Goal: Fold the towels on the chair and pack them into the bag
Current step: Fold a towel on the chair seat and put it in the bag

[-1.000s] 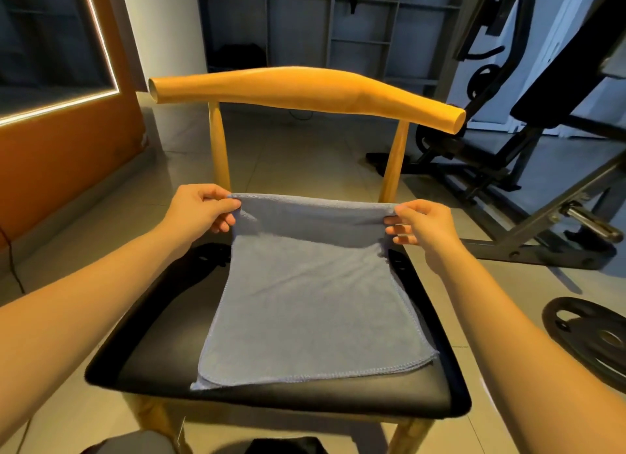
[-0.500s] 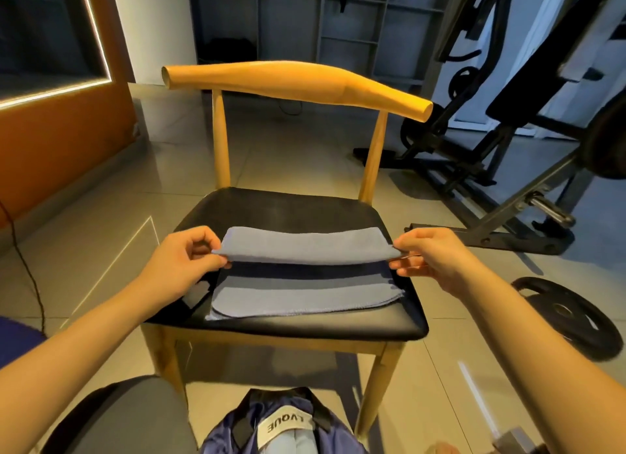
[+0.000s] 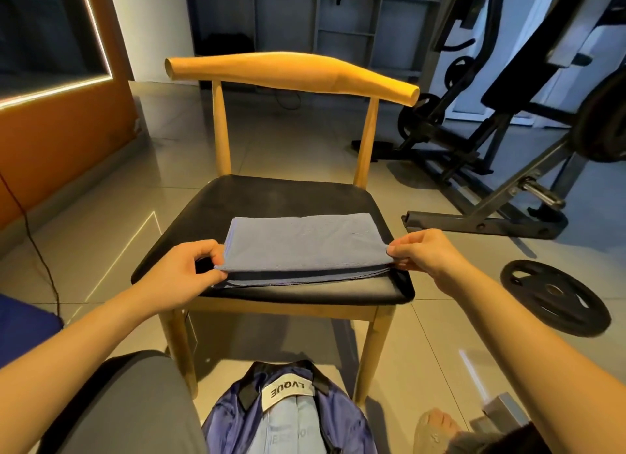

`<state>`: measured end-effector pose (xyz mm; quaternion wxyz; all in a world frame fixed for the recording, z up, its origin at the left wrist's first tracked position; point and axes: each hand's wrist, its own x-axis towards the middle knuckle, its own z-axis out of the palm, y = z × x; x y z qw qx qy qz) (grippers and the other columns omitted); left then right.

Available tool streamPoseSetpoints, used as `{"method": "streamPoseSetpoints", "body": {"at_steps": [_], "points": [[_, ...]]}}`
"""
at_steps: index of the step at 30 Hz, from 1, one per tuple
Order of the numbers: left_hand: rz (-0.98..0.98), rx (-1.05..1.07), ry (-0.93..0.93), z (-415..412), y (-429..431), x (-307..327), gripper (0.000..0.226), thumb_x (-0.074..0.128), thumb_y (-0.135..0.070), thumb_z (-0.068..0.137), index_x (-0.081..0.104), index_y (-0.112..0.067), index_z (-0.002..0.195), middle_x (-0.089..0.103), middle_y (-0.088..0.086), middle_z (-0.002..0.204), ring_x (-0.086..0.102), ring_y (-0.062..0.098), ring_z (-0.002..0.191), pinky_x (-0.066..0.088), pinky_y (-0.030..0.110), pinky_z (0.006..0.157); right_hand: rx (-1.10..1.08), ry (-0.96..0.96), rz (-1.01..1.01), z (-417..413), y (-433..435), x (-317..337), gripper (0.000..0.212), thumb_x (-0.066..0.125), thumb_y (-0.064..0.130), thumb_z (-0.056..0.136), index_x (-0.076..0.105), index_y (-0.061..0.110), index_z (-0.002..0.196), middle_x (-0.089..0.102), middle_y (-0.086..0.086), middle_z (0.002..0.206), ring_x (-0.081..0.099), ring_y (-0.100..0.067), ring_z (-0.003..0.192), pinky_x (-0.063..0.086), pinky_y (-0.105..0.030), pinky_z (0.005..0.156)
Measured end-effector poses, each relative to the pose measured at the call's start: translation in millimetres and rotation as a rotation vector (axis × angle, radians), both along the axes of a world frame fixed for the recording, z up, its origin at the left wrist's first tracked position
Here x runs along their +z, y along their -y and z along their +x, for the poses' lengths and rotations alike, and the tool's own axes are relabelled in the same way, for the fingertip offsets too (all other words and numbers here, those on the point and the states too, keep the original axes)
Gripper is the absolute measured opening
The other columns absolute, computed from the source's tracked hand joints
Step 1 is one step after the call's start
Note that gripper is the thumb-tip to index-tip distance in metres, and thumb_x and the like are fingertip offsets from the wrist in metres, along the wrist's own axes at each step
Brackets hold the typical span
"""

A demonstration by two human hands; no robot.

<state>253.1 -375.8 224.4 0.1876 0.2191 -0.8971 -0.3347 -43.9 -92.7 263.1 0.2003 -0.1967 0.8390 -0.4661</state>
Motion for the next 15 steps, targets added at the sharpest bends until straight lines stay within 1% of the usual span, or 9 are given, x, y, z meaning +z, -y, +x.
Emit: {"method": "streamPoseSetpoints", "body": {"at_steps": [1,2,4,6,7,9,11,13,15], "points": [[0.002,0.008,-0.008,0,1,-2,0.015,0.074,-0.01,0.09,0.065,-0.017,0.08,0.07,-0.024,0.096,0.065,0.005,0.104,0.055,0.024,0.078,0.005,-0.021,0.007,2,0,-1,0.007,0.074,0.012,0.091,0.075,0.005,0.094,0.074,-0.01,0.096,0.07,-0.022,0.093,0.059,-0.028,0.073],[0.005,0.021,-0.022,1,2,-5,0.015,0.074,-0.01,0.09,0.065,-0.016,0.08,0.072,-0.022,0.105,0.065,0.008,0.11,0.056,0.026,0.082,0.007,-0.046,0.016,4,1,-2,0.006,0.074,0.012,0.091,0.075,0.006,0.093,0.073,-0.009,0.095,0.07,-0.021,0.092,0.058,-0.026,0.07],[-0.017,0.049,-0.048,2,2,-8,0.016,0.075,-0.009,0.089,0.065,-0.018,0.08,0.071,-0.011,0.123,0.062,0.012,0.12,0.056,0.032,0.092,-0.003,-0.107,0.041,8,4,-5,0.005,0.075,0.012,0.091,0.074,0.008,0.093,0.072,-0.009,0.093,0.069,-0.021,0.09,0.055,-0.025,0.066],[-0.129,0.043,-0.073,6,0,-10,0.02,0.077,-0.009,0.087,0.064,-0.023,0.079,0.068,-0.007,0.129,0.059,0.014,0.121,0.052,0.03,0.094,-0.024,-0.174,0.077,9,7,-8,0.005,0.075,0.013,0.09,0.073,0.009,0.093,0.071,-0.008,0.091,0.068,-0.02,0.087,0.053,-0.025,0.065],[-0.215,0.02,-0.074,8,0,-11,0.022,0.077,-0.011,0.086,0.063,-0.026,0.079,0.066,-0.007,0.13,0.058,0.014,0.121,0.052,0.03,0.093,-0.032,-0.205,0.096,9,9,-8,0.005,0.076,0.013,0.089,0.073,0.009,0.092,0.071,-0.009,0.09,0.068,-0.021,0.086,0.053,-0.025,0.064],[-0.365,-0.042,-0.05,13,-3,-14,0.016,0.074,-0.022,0.085,0.061,-0.03,0.079,0.062,-0.007,0.132,0.055,0.015,0.12,0.052,0.038,0.096,-0.024,-0.289,0.17,8,12,-9,0.007,0.078,0.014,0.088,0.071,0.012,0.09,0.071,-0.008,0.087,0.069,-0.021,0.083,0.054,-0.026,0.063],[-0.463,-0.074,0.003,16,-4,-14,0.007,0.06,-0.037,0.083,0.061,-0.031,0.078,0.061,-0.007,0.131,0.054,0.015,0.118,0.05,0.043,0.098,0.014,-0.396,0.294,8,16,-9,0.011,0.079,0.017,0.087,0.068,0.016,0.088,0.069,-0.006,0.087,0.067,-0.019,0.08,0.054,-0.025,0.061],[-0.463,-0.05,0.013,13,-5,-10,0.016,0.052,-0.042,0.081,0.063,-0.03,0.077,0.063,-0.007,0.124,0.056,0.013,0.112,0.049,0.038,0.094,0.031,-0.483,0.373,8,20,-6,0.011,0.078,0.019,0.088,0.067,0.017,0.085,0.068,-0.006,0.085,0.065,-0.016,0.074,0.052,-0.024,0.057],[-0.434,0.031,-0.05,1,-1,-5,0.013,0.058,-0.035,0.087,0.066,-0.027,0.081,0.063,-0.01,0.115,0.056,0.01,0.105,0.048,0.031,0.087,0.01,-0.582,0.365,8,26,-1,0.007,0.071,0.021,0.092,0.067,0.016,0.088,0.067,-0.005,0.079,0.063,-0.015,0.069,0.046,-0.023,0.052]]}}
